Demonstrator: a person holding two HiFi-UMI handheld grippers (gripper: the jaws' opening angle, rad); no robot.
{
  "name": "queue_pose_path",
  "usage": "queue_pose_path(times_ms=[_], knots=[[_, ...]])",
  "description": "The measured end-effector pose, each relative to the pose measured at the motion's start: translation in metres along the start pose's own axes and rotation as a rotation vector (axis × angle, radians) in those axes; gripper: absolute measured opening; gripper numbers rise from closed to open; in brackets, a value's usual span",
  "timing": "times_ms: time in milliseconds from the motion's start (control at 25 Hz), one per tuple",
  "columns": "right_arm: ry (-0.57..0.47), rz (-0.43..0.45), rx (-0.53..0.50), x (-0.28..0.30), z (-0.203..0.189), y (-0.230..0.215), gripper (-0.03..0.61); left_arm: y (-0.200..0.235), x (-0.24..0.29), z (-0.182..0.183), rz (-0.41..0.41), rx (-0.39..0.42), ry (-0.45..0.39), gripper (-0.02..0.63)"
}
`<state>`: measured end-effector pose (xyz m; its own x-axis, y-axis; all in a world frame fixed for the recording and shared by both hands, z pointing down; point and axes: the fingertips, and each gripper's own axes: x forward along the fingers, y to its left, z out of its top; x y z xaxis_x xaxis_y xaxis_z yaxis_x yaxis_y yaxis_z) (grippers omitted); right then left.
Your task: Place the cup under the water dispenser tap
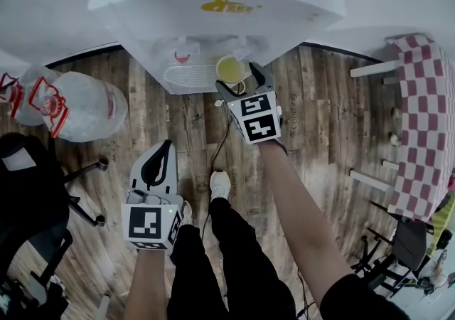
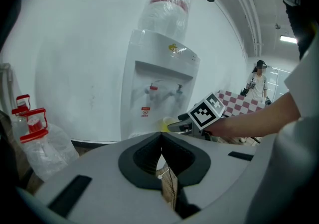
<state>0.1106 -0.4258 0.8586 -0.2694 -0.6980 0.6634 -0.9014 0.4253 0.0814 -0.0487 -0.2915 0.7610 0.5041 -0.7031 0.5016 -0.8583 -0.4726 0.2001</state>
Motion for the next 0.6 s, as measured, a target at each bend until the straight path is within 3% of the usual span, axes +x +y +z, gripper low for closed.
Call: queue_pose_path(times_ms=[440,480,560,600], knots=[[0.011,-0.024,0.065,-0.096,0.011,0.015,0.359,-0.020,-0.055,0.050,-0.029,0.032,-0.003,0.014],[0.006,-0.028,0.072,-0.107,0.014,0.018,0.343,-0.022,-0.063,0.055,-0.033,0.038,-0.005,0.014],[-0.013,-0.051,0.078,-0.129,0.021,0.021,0.234,-0.025,-0.077,0.067,-0.044,0.054,-0.013,0.014],[-0.023,-0.060,0.081,-0.140,0.026,0.022,0.209,-0.028,-0.083,0.073,-0.050,0.063,-0.017,0.014]])
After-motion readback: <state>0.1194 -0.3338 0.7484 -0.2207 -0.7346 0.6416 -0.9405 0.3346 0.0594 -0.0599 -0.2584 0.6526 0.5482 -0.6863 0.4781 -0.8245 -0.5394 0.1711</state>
